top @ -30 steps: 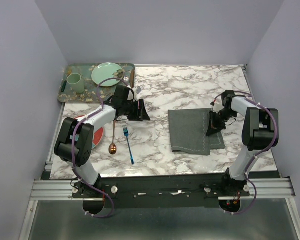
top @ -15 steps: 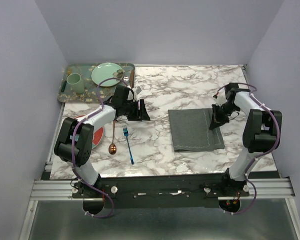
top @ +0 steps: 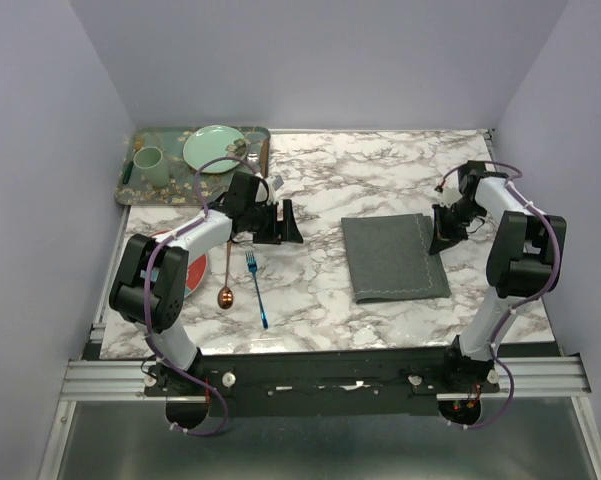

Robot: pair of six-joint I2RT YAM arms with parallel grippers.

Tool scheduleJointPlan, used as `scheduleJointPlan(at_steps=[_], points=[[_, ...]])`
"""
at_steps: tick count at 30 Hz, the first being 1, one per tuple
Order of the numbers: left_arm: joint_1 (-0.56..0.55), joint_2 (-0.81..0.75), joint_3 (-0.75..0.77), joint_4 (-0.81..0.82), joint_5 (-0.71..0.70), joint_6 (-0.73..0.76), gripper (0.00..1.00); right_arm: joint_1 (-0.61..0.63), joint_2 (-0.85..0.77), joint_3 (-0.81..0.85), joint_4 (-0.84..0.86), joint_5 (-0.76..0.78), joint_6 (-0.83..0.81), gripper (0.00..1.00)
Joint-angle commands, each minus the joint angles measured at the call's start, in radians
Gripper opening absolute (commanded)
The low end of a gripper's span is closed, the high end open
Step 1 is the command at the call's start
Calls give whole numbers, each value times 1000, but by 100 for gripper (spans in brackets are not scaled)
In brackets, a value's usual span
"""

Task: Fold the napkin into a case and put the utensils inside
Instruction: Smooth out the square-folded napkin at the center of the board.

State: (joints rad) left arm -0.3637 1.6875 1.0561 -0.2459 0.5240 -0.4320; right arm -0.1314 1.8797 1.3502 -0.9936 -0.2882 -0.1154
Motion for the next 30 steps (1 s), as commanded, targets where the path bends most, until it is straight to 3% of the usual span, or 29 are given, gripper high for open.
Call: scheduleJointPlan(at_steps=[1, 5, 30], points=[[2, 9, 18, -20, -7, 19, 87, -22, 15, 30, -23, 40, -23, 1], [3, 11, 13, -20, -9, 16, 95, -43, 18, 40, -30, 38, -23, 1], [3, 12, 10, -13, -10, 15, 95, -57, 70, 20, 0, 37, -29, 1]])
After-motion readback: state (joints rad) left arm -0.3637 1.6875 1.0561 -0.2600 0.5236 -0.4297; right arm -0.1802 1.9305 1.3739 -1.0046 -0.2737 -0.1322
